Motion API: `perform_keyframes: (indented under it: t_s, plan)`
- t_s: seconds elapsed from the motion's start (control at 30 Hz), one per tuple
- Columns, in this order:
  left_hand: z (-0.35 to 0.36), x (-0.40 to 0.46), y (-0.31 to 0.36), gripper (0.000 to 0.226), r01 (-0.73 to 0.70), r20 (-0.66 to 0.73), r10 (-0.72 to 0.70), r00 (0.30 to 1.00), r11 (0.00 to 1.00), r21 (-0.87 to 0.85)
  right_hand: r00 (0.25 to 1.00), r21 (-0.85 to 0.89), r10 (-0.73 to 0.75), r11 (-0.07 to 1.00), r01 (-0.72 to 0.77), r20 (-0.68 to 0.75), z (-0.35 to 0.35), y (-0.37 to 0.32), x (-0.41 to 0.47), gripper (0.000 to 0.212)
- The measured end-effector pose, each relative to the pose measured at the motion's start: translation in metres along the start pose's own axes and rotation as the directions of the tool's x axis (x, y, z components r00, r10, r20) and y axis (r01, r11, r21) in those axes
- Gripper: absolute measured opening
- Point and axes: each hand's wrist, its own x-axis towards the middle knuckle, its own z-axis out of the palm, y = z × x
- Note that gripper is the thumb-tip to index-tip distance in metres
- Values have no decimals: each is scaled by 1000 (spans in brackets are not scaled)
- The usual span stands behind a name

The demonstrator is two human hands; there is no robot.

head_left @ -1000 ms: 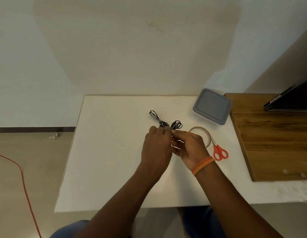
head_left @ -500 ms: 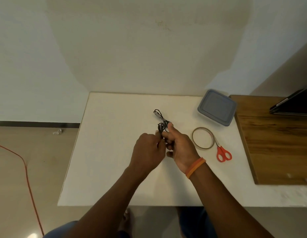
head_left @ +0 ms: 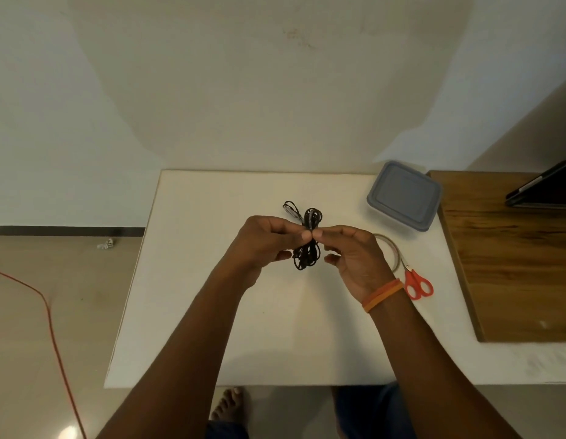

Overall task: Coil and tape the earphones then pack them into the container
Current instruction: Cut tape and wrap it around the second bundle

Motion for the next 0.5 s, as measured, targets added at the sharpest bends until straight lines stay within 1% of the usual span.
perform_keyframes:
  t_s: [0.07,0.1,0.17,0.23,0.3,0.4,0.47,0.5]
  plan:
    - [1,0,-1,2,-10,-12,9,1000,1000,-17,1000,34,16,999,-17,7,1,3,1,8]
    - [2,0,-2,3,-30,-28,30,999,999,11,1000,38,20,999,-20,-4,2,5,2,8]
    - [3,1,-3,3,-74,-46,80,996,990,116,999,-13,4,1000,-5,-48,6,8,2,7]
    - [5,1,-2,4,-87,-44,97,994,978,187,997,-83,-16,996,10,-80,11,9,2,13]
    - [10,2,-1,8,-81,-49,91,995,979,187,994,-73,-23,997,15,-110,15,9,2,15]
    - [15,2,-1,15,-53,-53,61,997,990,133,982,-76,-75,995,63,-173,17,9,2,15]
    - [15,1,-1,19,-62,-34,66,997,990,124,984,-84,-85,994,73,-156,15,11,3,14]
    - [15,0,-1,19,-82,-35,87,996,989,124,990,-58,-63,997,56,-126,12,11,4,12]
